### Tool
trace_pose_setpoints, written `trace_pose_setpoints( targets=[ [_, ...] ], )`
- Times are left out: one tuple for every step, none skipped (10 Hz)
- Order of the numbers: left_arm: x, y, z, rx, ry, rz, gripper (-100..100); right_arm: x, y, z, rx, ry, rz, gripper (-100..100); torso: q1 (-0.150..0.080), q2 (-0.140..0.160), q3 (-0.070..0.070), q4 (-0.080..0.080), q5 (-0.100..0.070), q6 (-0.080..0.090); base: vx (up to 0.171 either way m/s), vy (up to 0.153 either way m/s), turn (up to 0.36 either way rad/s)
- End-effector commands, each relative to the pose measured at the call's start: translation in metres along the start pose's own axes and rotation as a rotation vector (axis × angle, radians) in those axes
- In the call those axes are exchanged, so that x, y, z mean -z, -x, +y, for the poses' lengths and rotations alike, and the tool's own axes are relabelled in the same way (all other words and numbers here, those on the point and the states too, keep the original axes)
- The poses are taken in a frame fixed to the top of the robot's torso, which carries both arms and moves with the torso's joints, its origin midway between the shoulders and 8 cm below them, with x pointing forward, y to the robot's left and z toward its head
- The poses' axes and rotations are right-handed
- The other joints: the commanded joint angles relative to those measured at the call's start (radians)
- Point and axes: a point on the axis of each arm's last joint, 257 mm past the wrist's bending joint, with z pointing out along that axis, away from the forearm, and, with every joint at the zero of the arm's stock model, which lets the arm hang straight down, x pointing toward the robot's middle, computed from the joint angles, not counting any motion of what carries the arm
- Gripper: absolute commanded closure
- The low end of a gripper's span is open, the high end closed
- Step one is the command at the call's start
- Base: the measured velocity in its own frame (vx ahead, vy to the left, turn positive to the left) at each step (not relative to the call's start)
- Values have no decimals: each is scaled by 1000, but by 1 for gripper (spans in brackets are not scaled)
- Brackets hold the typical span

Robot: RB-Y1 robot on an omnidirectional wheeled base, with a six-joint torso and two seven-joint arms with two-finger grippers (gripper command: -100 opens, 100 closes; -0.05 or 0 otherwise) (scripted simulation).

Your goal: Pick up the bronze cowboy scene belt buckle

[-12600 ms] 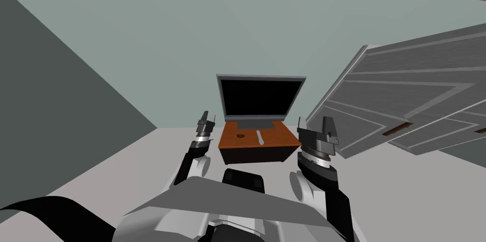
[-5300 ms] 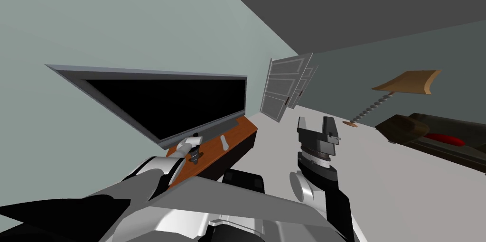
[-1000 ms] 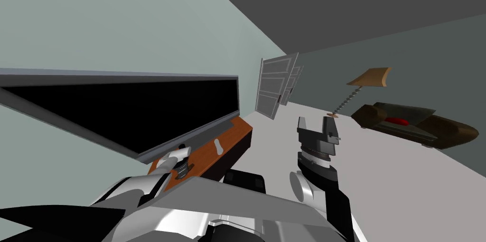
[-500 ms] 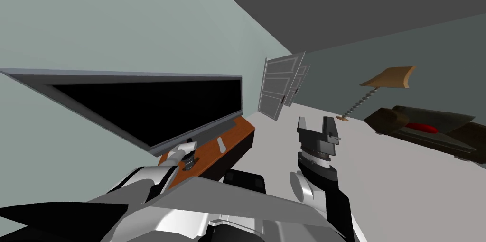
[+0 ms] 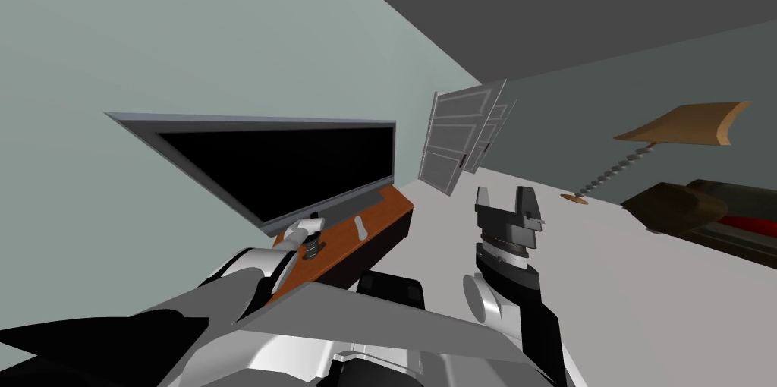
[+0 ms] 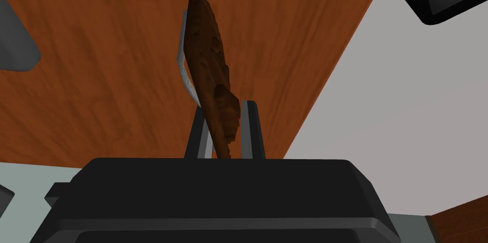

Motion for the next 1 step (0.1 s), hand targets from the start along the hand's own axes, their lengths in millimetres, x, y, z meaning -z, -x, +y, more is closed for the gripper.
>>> trace_pose_setpoints(
  targets=[
    [0,0,0,0,0,0,0,0,0,0,0,0,0,0,0,0,0,0,0,0,0,0,0]
  ],
)
